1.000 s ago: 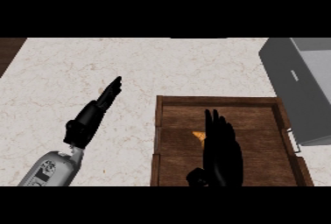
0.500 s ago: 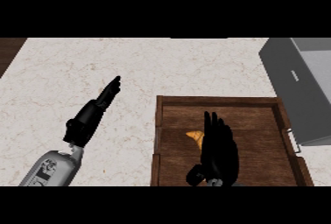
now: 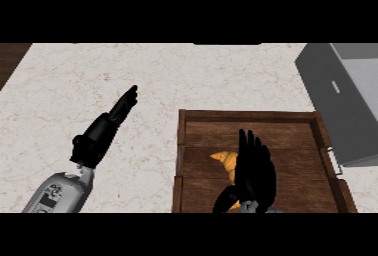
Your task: Pick the croissant from the tray and place it in the cardboard box
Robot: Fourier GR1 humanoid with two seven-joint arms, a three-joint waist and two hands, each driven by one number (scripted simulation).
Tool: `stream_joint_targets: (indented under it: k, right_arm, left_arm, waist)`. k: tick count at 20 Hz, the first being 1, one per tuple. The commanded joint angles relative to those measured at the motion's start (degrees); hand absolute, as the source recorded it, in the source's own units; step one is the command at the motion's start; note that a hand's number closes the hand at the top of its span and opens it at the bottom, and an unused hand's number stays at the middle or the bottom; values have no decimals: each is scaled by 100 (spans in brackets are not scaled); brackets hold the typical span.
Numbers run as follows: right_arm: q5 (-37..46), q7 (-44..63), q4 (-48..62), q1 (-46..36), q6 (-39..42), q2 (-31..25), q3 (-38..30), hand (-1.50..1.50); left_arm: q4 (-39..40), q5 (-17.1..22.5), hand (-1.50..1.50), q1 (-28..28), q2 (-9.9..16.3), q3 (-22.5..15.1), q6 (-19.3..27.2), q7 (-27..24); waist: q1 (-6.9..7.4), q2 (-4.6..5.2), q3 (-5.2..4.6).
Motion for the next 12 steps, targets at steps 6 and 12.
stream_joint_targets:
  k: [6,12]
  right_arm:
    - [132,573,292,43,56,28,323,150]
    - [-149,-1187,386,246,29,-895,-191,150]
  left_arm:
    - [-299,-285,0,233,-233,76,-37,186]
    - [155,-194,0,250,-125,309,-415,-356]
  waist:
    - [18,35,15]
    - [-1,45,16]
